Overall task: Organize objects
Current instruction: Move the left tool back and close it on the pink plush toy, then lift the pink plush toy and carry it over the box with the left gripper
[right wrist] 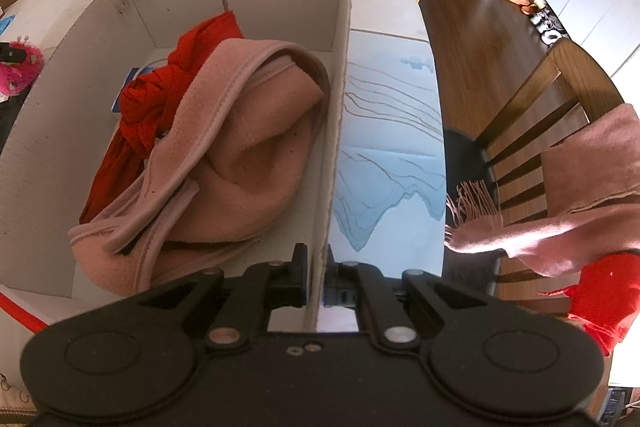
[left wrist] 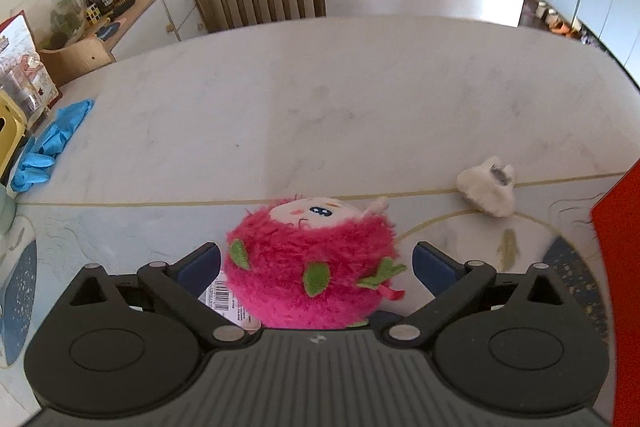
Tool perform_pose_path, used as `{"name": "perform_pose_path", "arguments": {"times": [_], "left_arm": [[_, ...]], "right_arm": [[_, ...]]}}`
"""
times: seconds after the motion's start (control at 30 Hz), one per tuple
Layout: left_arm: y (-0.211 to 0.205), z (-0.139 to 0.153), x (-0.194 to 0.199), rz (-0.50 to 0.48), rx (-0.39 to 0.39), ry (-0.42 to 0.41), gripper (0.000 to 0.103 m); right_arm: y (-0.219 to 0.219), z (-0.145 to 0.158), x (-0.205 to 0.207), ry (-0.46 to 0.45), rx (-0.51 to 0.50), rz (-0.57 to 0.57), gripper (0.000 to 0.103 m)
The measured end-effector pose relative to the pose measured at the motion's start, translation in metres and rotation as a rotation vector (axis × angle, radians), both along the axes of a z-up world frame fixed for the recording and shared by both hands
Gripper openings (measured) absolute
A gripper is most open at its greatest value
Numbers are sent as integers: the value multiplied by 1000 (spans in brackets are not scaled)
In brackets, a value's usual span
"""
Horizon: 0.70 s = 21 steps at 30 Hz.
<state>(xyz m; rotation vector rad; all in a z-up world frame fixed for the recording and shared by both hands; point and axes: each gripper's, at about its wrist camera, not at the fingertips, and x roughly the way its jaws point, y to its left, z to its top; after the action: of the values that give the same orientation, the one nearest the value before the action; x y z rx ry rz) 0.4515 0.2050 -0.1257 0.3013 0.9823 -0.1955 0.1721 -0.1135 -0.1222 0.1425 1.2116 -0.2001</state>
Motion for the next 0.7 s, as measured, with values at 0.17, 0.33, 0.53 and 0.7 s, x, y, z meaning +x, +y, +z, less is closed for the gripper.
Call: {"name": "perform_pose_path", "arguments": {"times": [0.17, 0.33, 0.53, 0.7], "left_arm": [[5, -16, 10, 36, 4, 37, 103], [12, -21, 13, 56, -21, 49, 103], [15, -17, 10, 62, -19, 7, 102], [19, -9, 5, 66, -56, -9, 86]], "right_arm": [[0, -1, 0, 7, -3, -5, 4], [1, -2, 0, 11, -6, -7, 4], [1, -3, 0, 12, -8, -6, 3], [2, -3, -1, 8, -11, -4, 3]]}}
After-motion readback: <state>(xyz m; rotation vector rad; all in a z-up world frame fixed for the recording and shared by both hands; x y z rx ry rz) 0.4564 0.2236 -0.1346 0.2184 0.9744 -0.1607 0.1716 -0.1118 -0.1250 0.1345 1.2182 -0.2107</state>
